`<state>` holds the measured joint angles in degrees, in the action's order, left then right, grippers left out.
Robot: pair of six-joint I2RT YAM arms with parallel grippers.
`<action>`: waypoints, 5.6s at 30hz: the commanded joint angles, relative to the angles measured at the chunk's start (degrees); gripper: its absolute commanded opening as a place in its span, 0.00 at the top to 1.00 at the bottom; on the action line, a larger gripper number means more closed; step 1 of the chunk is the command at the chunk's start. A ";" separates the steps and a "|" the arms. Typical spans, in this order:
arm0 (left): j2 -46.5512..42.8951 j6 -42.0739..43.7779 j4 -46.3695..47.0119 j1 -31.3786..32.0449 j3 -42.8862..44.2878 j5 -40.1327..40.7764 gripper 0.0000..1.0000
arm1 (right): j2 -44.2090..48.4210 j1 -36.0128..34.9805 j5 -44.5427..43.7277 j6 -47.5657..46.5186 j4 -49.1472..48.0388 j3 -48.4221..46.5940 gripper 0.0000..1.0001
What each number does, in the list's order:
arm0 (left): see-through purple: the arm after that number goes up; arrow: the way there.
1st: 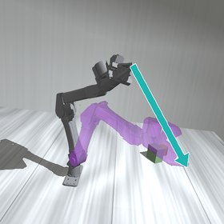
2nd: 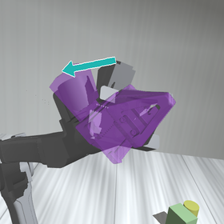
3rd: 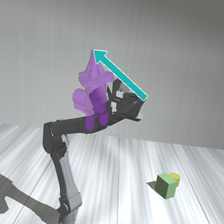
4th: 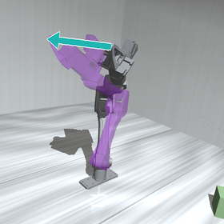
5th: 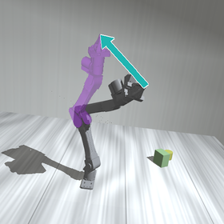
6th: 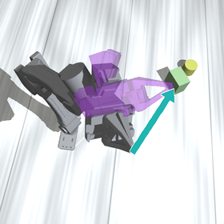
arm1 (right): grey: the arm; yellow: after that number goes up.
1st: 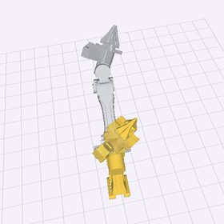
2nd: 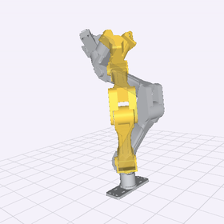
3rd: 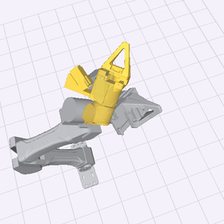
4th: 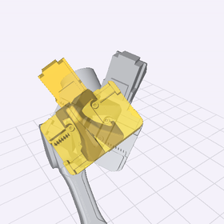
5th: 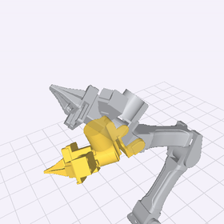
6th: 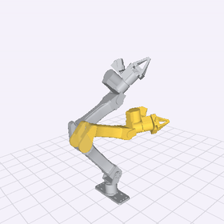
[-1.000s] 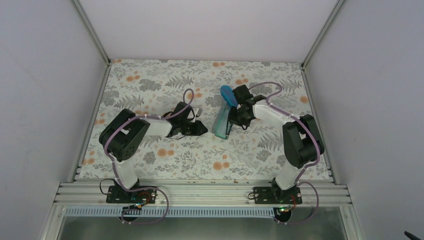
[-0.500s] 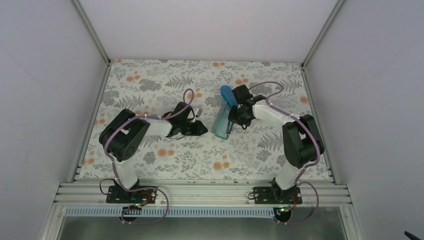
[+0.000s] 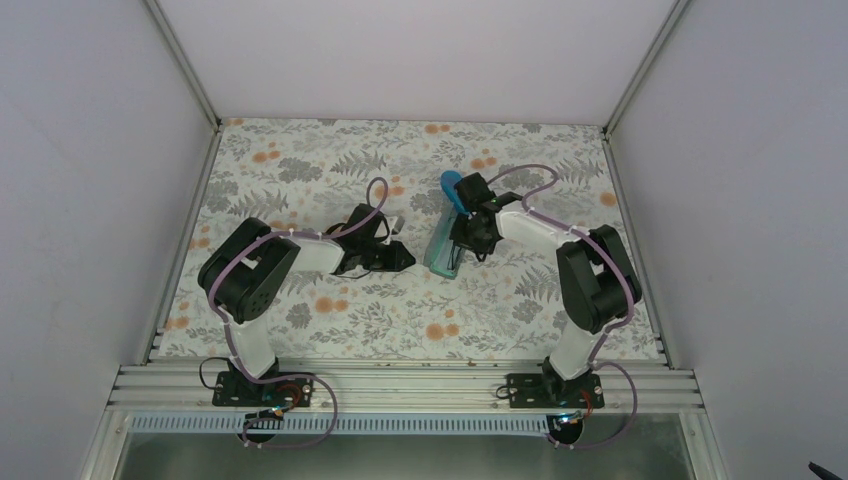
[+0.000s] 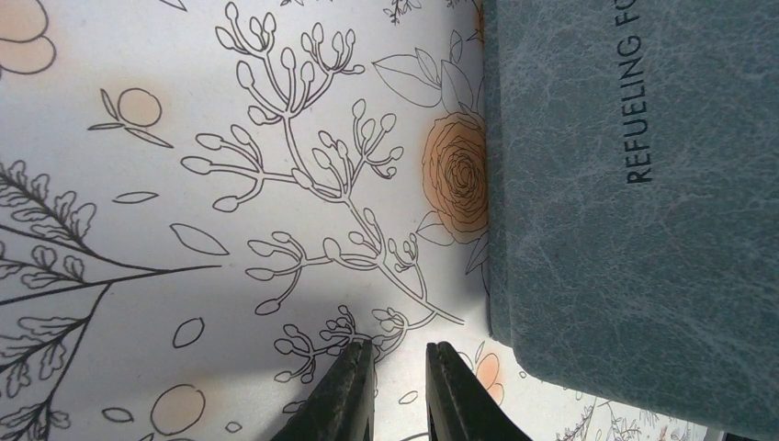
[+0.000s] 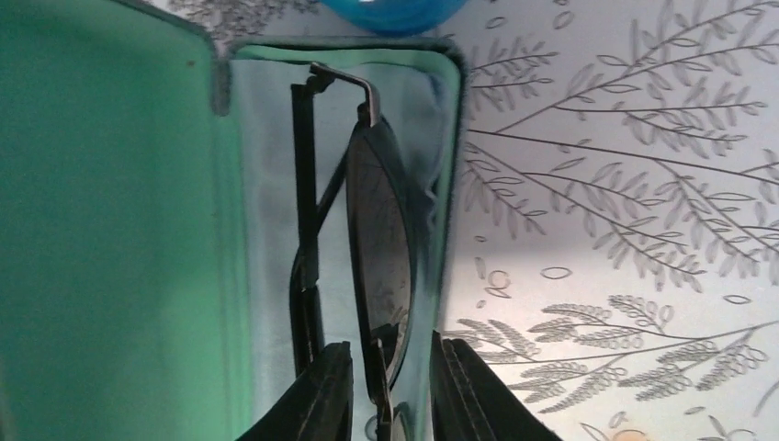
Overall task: Organize the sunglasses
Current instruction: Place the sunglasses in the sunglasses case, then close the sunglasses case at the center of the board, then pick up the sunglasses case from the center of the board.
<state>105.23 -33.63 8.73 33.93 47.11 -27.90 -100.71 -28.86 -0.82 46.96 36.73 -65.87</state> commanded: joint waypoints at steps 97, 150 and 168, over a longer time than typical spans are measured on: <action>3.08 -3.20 -0.94 -1.72 14.00 -6.32 0.66 | 3.98 6.45 8.10 -9.63 -21.56 21.26 0.89; -11.89 -3.95 -15.37 2.98 14.63 26.06 0.46 | 15.81 2.41 0.30 -12.95 -13.96 16.49 0.44; -43.48 -8.47 -28.85 2.28 0.38 53.34 0.13 | -2.57 -14.35 -9.73 -5.62 -3.67 0.53 0.00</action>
<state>63.46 -40.53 -16.64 36.42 50.24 22.74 -99.00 -41.89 -8.56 39.79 29.98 -61.71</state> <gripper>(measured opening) 0.869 0.997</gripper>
